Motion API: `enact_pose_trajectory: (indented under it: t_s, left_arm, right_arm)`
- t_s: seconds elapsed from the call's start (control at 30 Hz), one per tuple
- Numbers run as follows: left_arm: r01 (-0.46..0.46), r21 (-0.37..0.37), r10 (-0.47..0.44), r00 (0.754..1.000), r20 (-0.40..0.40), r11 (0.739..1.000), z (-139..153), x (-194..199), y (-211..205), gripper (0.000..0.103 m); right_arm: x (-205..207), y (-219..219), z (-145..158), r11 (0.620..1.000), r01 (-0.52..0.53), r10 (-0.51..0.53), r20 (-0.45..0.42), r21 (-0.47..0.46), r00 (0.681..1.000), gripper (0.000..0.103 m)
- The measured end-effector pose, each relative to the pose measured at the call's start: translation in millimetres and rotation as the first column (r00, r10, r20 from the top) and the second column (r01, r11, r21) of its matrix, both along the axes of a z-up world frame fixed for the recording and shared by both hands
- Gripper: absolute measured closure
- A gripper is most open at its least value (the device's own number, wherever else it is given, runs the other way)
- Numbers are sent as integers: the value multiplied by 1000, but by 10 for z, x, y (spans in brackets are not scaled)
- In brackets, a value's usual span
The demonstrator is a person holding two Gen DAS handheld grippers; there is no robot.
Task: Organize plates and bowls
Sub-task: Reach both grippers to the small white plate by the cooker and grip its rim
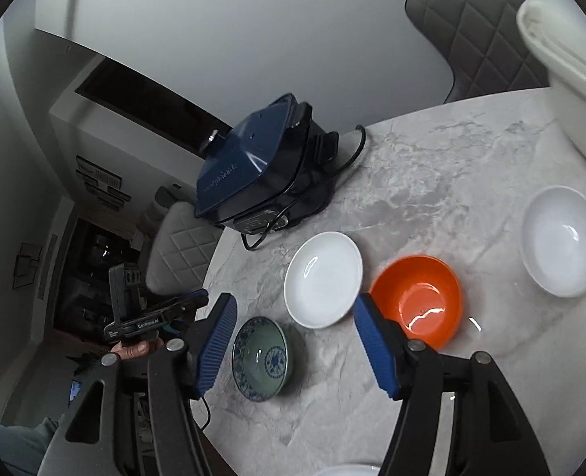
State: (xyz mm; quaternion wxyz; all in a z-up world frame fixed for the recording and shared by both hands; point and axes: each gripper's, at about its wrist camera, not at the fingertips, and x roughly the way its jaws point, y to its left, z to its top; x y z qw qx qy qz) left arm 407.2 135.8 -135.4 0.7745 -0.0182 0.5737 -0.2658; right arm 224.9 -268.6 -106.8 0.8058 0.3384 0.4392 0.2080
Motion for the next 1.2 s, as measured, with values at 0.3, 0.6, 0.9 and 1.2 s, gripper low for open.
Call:
enact_pose_trajectory:
  t_s: [0.3,0.6,0.9,1.2]
  left_arm:
    - [150,-2,-149,980,-131,989,-803,618,-366,41]
    - [210,15,-202,958,-203,978,-1239,753,-454,43]
    - [231,36,-218,950,-222,972,-1359,669,-629,69]
    - [231,59,-213,951,-226,971,-1374,573,-847,89]
  right_arm:
    - [1173,613,-767,981,-125,85,-254,-148,963,48]
    - [1428,696,-1099,952,-209,117,-368,-222,923,55]
    - [1507,835,-1313,924,-258,121,-422,-283,898,65]
    - [1526,1029,-1440,905,-289,121,-463,-313,878,81]
